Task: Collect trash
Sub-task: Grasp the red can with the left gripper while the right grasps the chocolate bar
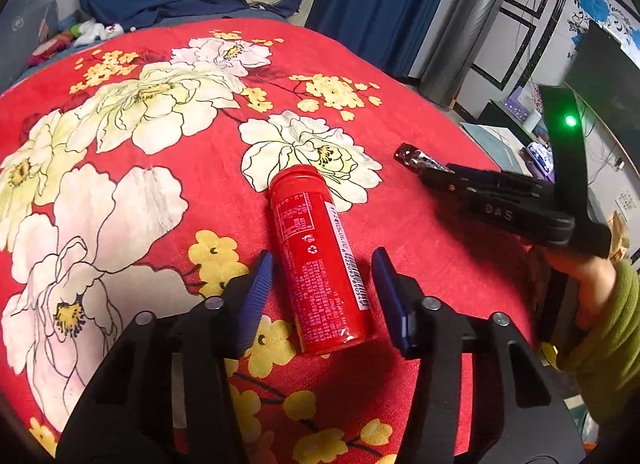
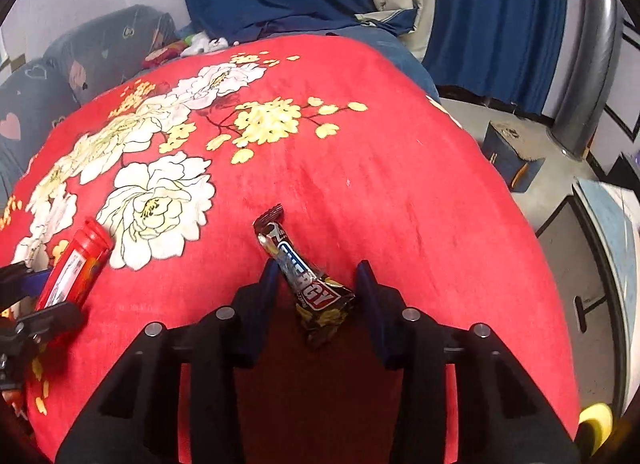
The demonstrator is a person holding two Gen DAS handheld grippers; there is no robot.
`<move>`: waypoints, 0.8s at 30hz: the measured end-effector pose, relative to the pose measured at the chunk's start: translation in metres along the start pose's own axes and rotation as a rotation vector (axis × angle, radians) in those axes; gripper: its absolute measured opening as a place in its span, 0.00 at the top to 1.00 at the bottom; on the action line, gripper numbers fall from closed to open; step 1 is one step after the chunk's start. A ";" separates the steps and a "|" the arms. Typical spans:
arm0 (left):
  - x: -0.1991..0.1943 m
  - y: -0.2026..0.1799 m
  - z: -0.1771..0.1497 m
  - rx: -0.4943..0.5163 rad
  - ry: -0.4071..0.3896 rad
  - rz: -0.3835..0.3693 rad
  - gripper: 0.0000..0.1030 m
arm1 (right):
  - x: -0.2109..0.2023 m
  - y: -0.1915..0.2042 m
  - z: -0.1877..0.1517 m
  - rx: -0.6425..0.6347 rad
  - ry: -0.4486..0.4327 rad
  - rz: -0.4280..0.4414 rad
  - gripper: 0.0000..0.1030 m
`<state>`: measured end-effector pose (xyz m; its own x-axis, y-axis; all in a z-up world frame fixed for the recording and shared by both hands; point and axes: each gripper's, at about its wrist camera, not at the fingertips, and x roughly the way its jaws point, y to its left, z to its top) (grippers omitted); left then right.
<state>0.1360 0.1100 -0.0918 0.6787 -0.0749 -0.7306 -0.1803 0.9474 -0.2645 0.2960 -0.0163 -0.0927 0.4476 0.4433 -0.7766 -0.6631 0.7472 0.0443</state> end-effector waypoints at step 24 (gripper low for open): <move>-0.039 -0.037 0.004 0.063 -0.137 -0.073 0.75 | -0.108 -0.018 -0.073 0.156 -0.186 0.099 0.84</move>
<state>0.1195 0.0795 -0.0511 0.7797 -0.1056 -0.6172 -0.0848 0.9588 -0.2712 0.2154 -0.1139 -0.0558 0.4974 0.5904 -0.6356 -0.6147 0.7569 0.2219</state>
